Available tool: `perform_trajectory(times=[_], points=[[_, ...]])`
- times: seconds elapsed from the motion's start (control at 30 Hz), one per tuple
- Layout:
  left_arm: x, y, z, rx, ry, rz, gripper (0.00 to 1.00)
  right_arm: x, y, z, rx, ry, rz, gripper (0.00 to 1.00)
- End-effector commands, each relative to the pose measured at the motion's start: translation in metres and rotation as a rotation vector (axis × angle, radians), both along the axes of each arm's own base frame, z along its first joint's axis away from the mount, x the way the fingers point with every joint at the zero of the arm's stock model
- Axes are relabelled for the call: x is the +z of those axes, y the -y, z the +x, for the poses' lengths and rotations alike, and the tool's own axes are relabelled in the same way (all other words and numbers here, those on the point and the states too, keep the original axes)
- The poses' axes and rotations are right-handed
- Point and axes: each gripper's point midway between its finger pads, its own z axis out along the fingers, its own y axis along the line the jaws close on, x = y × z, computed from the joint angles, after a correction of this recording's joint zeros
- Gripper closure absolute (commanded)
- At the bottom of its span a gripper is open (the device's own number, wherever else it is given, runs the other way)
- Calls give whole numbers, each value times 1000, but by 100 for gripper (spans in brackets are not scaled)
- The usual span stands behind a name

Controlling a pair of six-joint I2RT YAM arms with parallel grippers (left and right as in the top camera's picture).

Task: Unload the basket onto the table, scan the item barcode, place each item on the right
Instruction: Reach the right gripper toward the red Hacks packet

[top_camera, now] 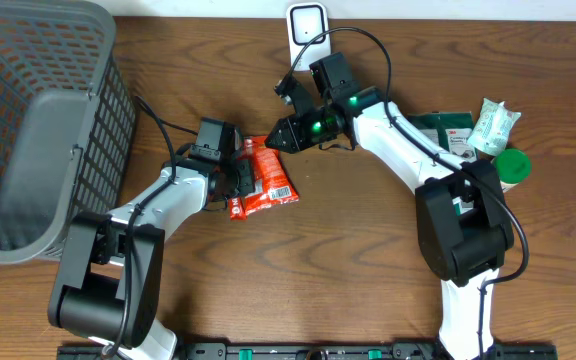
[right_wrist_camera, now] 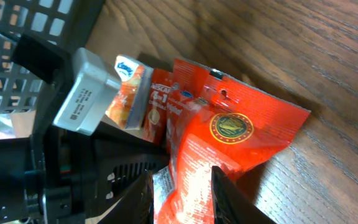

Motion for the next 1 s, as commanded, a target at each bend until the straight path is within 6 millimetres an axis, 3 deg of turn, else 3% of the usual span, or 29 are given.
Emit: perform_trajectory(times=[0.0, 0.17, 0.27, 0.37, 0.53, 0.7, 0.77, 0.83, 0.97], points=[[-7, 1, 0, 2, -21, 2, 92, -30, -13, -14, 21, -55, -39, 75], [-7, 1, -1, 2, -24, 3, 92, -71, -18, -24, 38, -117, -83, 84], [-2, 1, 1, -33, -2, 12, 92, -84, -1, -20, -8, -114, -184, 85], [11, 2, 4, -56, 27, 14, 92, -72, 19, -14, -48, -85, -255, 82], [40, 4, 10, -55, 106, -6, 91, -49, 71, -13, -148, -64, -453, 87], [72, 7, 20, -54, 206, -32, 86, -19, 88, -22, -171, -83, -456, 86], [83, 13, 21, -71, 233, -71, 85, 5, 94, -22, -191, -60, -425, 83], [91, 28, 19, -114, 243, -151, 84, 30, 97, -24, -218, -66, -365, 63], [87, 37, 18, -143, 225, -201, 84, 40, 106, -28, -264, -143, -314, 41]])
